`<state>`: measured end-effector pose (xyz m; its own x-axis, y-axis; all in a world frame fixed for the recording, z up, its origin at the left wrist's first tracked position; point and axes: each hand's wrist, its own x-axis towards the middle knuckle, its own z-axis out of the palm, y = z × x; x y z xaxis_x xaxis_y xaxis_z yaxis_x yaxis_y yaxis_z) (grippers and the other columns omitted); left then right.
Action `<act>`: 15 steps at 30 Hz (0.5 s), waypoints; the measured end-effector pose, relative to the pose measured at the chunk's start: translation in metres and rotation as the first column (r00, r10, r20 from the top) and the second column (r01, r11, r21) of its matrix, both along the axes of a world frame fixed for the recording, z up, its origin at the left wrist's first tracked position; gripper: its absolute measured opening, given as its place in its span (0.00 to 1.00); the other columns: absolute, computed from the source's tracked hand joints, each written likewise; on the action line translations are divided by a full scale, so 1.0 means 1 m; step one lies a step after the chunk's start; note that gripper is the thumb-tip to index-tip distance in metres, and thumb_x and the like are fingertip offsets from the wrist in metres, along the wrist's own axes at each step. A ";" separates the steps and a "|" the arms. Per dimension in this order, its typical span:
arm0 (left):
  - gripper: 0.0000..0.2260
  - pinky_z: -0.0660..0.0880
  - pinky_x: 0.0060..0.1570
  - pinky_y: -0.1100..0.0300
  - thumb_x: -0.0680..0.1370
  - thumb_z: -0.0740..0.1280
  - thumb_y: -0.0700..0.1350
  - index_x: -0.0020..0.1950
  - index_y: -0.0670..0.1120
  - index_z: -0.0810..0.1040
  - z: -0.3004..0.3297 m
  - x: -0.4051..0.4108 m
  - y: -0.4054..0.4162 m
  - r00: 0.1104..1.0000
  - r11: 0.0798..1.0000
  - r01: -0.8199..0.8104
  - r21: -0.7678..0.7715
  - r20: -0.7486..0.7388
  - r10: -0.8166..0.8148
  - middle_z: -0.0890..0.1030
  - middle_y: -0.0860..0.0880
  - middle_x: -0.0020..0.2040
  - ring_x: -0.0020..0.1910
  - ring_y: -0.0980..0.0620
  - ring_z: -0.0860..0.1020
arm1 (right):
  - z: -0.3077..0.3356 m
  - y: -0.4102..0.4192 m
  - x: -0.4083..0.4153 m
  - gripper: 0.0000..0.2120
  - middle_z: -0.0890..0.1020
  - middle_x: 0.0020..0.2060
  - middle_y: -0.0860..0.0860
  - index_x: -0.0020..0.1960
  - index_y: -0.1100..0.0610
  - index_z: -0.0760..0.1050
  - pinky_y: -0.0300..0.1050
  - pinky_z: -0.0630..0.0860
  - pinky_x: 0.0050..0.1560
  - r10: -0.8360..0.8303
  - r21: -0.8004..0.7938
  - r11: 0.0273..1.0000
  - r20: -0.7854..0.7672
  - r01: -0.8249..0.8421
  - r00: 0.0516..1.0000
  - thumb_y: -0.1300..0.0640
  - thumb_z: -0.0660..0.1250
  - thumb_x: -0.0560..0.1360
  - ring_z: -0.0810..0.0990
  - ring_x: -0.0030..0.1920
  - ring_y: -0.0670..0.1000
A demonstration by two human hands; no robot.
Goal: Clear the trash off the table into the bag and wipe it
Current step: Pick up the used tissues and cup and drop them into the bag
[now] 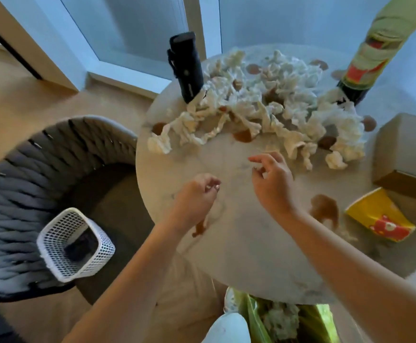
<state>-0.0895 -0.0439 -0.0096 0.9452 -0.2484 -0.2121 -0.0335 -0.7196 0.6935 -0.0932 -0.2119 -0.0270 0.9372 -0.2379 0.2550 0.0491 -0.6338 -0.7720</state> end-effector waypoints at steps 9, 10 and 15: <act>0.25 0.63 0.65 0.54 0.74 0.68 0.47 0.69 0.49 0.66 -0.056 0.119 0.079 0.900 0.893 -0.287 0.346 0.417 0.127 0.64 0.42 0.70 0.68 0.42 0.63 | -0.029 0.056 0.120 0.25 0.64 0.69 0.56 0.71 0.56 0.63 0.50 0.61 0.67 0.231 -0.234 0.913 -0.378 -0.335 0.896 0.57 0.65 0.76 0.61 0.67 0.60; 0.27 0.63 0.65 0.52 0.74 0.69 0.49 0.71 0.50 0.64 -0.059 0.126 0.082 0.904 0.881 -0.290 0.374 0.408 0.124 0.62 0.41 0.71 0.68 0.41 0.62 | -0.030 0.061 0.129 0.27 0.60 0.71 0.56 0.72 0.55 0.61 0.51 0.59 0.68 0.232 -0.241 0.903 -0.425 -0.356 0.875 0.56 0.65 0.76 0.58 0.69 0.61; 0.24 0.66 0.60 0.54 0.74 0.69 0.46 0.69 0.48 0.67 -0.076 0.142 0.090 0.929 0.904 -0.232 0.358 0.356 0.098 0.67 0.41 0.64 0.61 0.41 0.69 | -0.043 0.075 0.156 0.22 0.59 0.71 0.59 0.69 0.55 0.64 0.55 0.62 0.66 0.226 -0.338 0.817 -0.558 -0.467 0.799 0.57 0.63 0.77 0.58 0.68 0.63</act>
